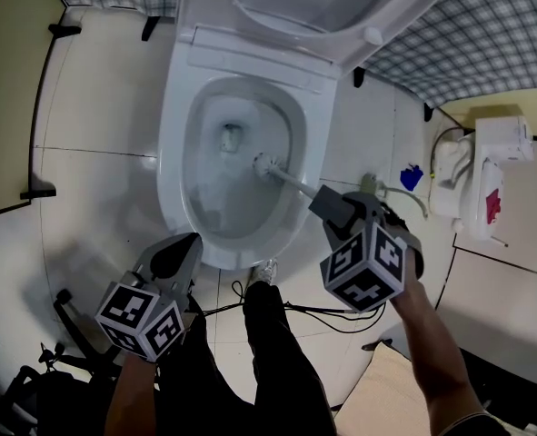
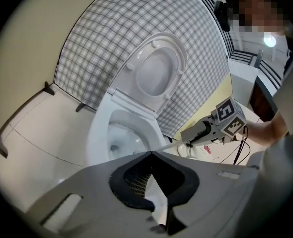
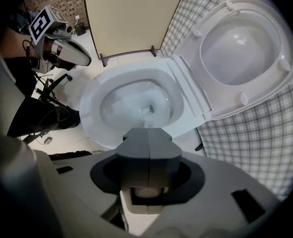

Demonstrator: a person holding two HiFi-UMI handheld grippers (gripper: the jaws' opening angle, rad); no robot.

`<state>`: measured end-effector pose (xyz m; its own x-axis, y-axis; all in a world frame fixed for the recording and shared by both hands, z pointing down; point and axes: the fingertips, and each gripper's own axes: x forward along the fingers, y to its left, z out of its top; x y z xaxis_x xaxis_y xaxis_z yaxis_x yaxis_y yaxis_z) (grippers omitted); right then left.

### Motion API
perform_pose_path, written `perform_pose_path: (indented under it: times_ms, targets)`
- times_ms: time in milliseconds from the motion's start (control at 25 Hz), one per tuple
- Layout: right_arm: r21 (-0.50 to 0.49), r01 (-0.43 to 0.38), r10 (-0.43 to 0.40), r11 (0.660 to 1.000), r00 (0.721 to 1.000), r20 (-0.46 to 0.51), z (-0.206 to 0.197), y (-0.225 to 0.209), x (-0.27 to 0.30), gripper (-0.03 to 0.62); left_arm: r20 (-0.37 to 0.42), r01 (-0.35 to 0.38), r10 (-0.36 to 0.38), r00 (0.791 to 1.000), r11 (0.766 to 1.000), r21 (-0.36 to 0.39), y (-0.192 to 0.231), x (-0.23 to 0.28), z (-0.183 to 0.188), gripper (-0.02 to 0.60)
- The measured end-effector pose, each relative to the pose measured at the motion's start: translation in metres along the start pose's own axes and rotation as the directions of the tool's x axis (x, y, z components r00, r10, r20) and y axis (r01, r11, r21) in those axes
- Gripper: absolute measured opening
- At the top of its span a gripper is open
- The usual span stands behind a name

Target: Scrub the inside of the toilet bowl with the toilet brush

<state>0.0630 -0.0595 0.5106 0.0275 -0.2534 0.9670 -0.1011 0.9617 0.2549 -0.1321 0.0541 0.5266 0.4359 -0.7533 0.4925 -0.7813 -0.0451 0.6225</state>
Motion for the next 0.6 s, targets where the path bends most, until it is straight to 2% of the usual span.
perform_pose_path:
  times_ms: [200, 320, 440, 600]
  targets:
    - [0.206, -0.069, 0.038, 0.976, 0.988, 0.148, 0.018, 0.023, 0.01, 0.187, 0.003, 0.019, -0.019, 1.0, 1.0, -0.001, -0.01, 0.001, 0.001, 0.008]
    - [0.276, -0.103, 0.04, 0.956, 0.974, 0.224, 0.039, 0.031, 0.021, 0.187, -0.008, 0.024, -0.024, 1.0, 1.0, -0.001, -0.016, 0.003, -0.002, 0.008]
    - [0.269, -0.11, 0.035, 0.957, 0.963, 0.267, 0.057, 0.034, 0.038, 0.187, -0.019, 0.023, -0.023, 1.0, 1.0, 0.005, -0.017, 0.002, -0.003, 0.008]
    - [0.167, -0.195, 0.134, 0.967, 0.938, 0.319, 0.073, 0.055, 0.045, 0.187, -0.023, 0.014, -0.014, 1.0, 1.0, 0.006, -0.016, 0.001, -0.005, 0.008]
